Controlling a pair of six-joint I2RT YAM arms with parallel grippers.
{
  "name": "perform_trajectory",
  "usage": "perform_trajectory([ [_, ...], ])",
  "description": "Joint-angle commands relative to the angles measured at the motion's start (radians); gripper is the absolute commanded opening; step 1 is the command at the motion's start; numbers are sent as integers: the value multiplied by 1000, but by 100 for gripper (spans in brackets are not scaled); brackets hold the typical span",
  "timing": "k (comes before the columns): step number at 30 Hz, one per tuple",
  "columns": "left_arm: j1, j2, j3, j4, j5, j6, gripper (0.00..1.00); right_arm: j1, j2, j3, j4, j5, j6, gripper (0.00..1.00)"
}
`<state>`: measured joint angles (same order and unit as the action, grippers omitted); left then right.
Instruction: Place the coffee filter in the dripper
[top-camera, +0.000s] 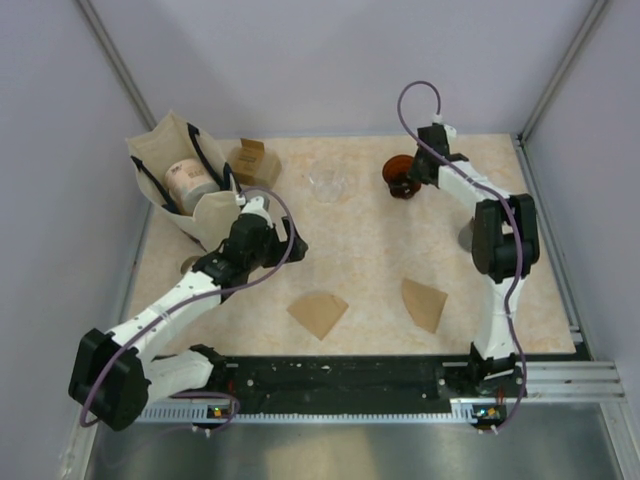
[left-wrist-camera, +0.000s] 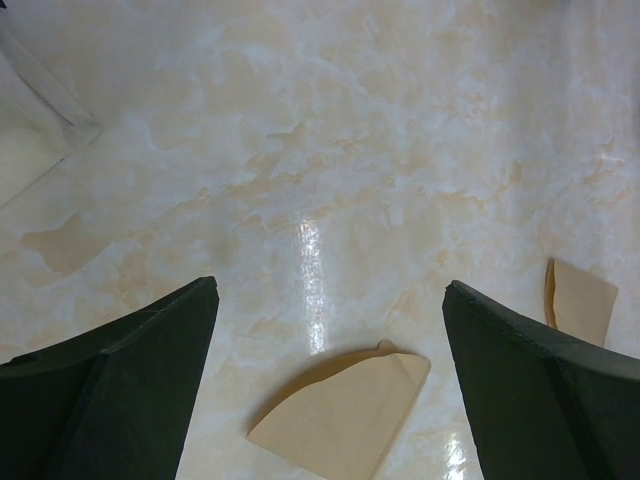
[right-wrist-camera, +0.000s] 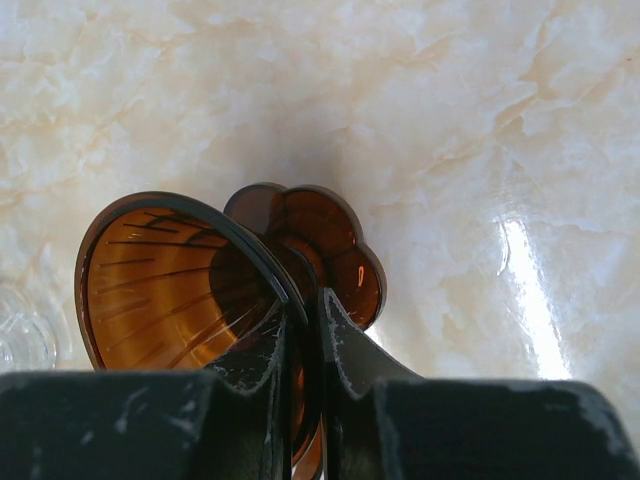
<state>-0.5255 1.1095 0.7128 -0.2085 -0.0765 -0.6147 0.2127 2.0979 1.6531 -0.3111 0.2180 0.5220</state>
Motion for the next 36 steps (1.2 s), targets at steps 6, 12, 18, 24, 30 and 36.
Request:
perform_trajectory([
  [6,4,23,60,52,61,-17,100,-7,-300,-78,-143,-63,10,0],
  [12,5,-33,37,52,49,6,99,-105,-602,-207,-294,-138,130,0],
  [18,4,-68,22,50,53,7,99,-205,-812,-234,-491,-28,112,0],
  [24,4,-89,7,54,46,10,99,-484,-910,-400,-430,-213,93,0],
  [30,4,-111,-1,58,47,13,99,-515,-943,-432,-369,-192,76,0],
  [36,5,-120,-12,63,49,13,99,-516,-906,-466,-306,-215,111,0],
])
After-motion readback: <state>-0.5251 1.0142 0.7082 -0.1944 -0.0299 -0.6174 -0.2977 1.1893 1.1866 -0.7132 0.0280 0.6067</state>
